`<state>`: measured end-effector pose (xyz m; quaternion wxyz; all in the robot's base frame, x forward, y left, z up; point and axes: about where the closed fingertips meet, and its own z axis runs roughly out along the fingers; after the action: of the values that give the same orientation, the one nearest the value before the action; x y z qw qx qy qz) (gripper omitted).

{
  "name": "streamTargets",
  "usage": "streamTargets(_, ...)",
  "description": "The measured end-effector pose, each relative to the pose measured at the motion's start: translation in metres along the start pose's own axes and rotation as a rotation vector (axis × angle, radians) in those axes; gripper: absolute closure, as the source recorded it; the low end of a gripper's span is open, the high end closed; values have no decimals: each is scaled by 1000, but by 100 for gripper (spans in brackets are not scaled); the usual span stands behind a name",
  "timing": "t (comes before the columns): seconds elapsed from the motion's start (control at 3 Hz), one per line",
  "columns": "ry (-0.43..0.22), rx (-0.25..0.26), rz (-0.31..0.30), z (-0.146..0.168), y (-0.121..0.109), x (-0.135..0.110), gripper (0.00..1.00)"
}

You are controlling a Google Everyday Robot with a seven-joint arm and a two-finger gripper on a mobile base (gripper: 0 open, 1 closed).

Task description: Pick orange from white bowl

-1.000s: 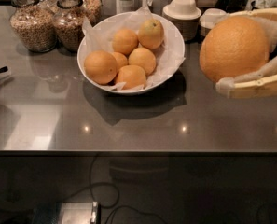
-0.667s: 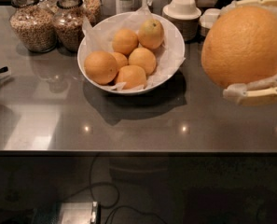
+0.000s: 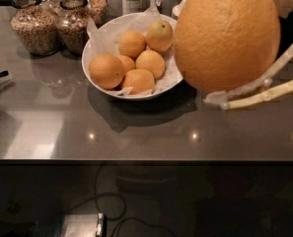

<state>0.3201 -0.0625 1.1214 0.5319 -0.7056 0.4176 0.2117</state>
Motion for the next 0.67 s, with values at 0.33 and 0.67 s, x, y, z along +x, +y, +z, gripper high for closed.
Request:
streamTargets(0.33,90,-25,-66,20,-1,-23,100)
streamTargets(0.67,90,-25,-66,20,-1,-23,100)
